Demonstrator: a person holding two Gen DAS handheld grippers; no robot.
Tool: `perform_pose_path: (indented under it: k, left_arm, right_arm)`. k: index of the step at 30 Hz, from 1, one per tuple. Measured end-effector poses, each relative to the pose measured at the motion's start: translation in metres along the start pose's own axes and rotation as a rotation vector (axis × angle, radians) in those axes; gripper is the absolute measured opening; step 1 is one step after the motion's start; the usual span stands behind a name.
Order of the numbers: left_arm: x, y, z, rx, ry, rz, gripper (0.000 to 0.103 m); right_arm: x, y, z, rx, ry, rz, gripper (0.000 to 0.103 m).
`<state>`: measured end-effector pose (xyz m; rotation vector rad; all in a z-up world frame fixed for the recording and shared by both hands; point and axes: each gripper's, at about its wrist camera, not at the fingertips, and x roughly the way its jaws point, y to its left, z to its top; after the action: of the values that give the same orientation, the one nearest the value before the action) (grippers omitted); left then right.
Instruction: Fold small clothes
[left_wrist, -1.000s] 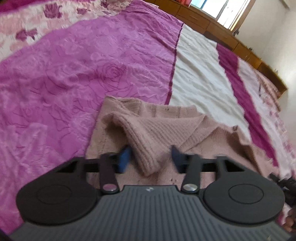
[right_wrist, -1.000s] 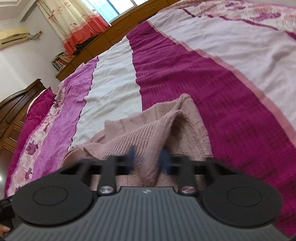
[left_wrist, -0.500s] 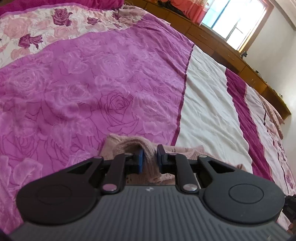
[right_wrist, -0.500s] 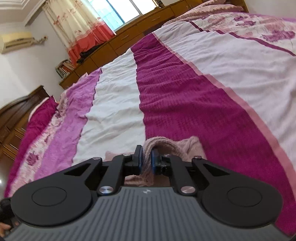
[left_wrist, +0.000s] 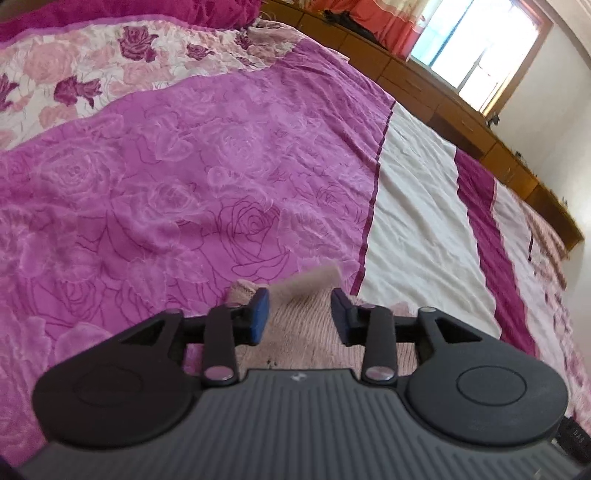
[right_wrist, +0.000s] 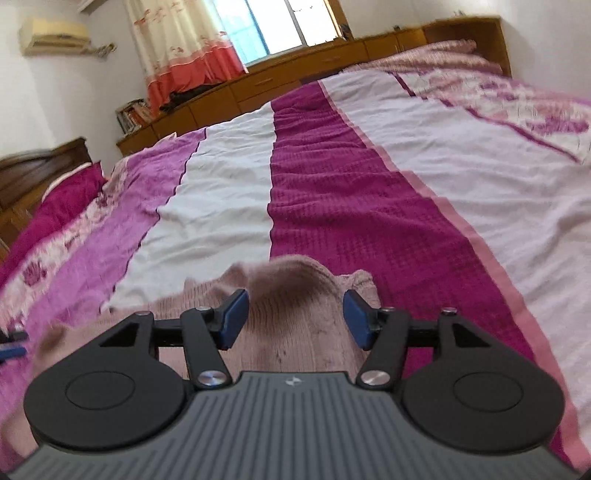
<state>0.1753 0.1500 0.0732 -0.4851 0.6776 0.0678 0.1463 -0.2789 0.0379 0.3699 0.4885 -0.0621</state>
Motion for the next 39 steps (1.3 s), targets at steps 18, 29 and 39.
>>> perform_pose_path:
  k: [18,29,39]
  left_arm:
    - [-0.015,-0.013,-0.053,0.269,0.126,0.194,0.044]
    - [-0.044,-0.012,-0.061,0.301,0.127,0.2,0.059]
    - [-0.083,-0.01,-0.103,0.302,0.139,0.228,0.059]
  right_arm:
    - [0.018,0.012,-0.017,-0.142,0.148,0.012,0.065]
    - [-0.034,0.002,-0.01,-0.081,0.093,0.003,0.071]
    - [-0.088,-0.048,-0.031,0.158,0.03,-0.013,0.074]
